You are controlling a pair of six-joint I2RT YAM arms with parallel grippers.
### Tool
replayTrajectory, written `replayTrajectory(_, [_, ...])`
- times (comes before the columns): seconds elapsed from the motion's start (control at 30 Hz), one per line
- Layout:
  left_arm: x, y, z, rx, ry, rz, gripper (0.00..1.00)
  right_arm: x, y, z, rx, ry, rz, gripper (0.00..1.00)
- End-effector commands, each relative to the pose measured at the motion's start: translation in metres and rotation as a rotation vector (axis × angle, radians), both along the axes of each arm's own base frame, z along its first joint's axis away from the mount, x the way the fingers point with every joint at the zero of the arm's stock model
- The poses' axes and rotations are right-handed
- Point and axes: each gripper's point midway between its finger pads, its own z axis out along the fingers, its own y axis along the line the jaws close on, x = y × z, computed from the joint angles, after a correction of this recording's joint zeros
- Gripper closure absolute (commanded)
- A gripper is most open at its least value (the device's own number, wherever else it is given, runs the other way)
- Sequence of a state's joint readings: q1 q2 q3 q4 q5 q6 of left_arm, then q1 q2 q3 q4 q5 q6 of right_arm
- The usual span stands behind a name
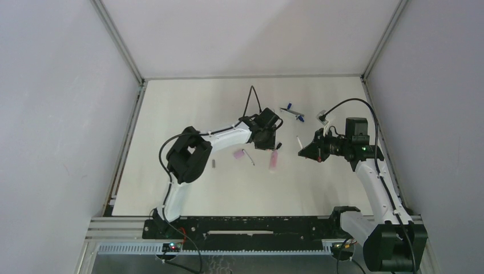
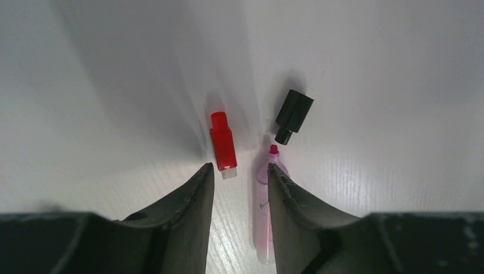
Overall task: Insert the pens into the pen caps
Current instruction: Pick up the pen cap from the center of the board.
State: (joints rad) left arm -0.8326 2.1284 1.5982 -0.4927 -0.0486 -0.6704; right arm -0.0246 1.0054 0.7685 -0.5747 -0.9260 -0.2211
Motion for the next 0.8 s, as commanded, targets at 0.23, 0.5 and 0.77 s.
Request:
replayTrajectory(0.23, [0.02,0.001,-0.001,0.105,-0.032,-0.022,0.63,0.005,0.004,0.008,0.027,-0.029,0.004,1.0])
replayTrajectory(0.5, [0.023,0.001,-0.007,0.136,-0.029,-0.041,0.79,0.004,0.005,0.009,0.034,-0.027,0.009,1.0])
replayTrajectory(0.77, [0.022,0.01,0.025,0.16,-0.162,-0.18,1.0,0.003,0.007,0.01,0.039,-0.032,0.018,1.0])
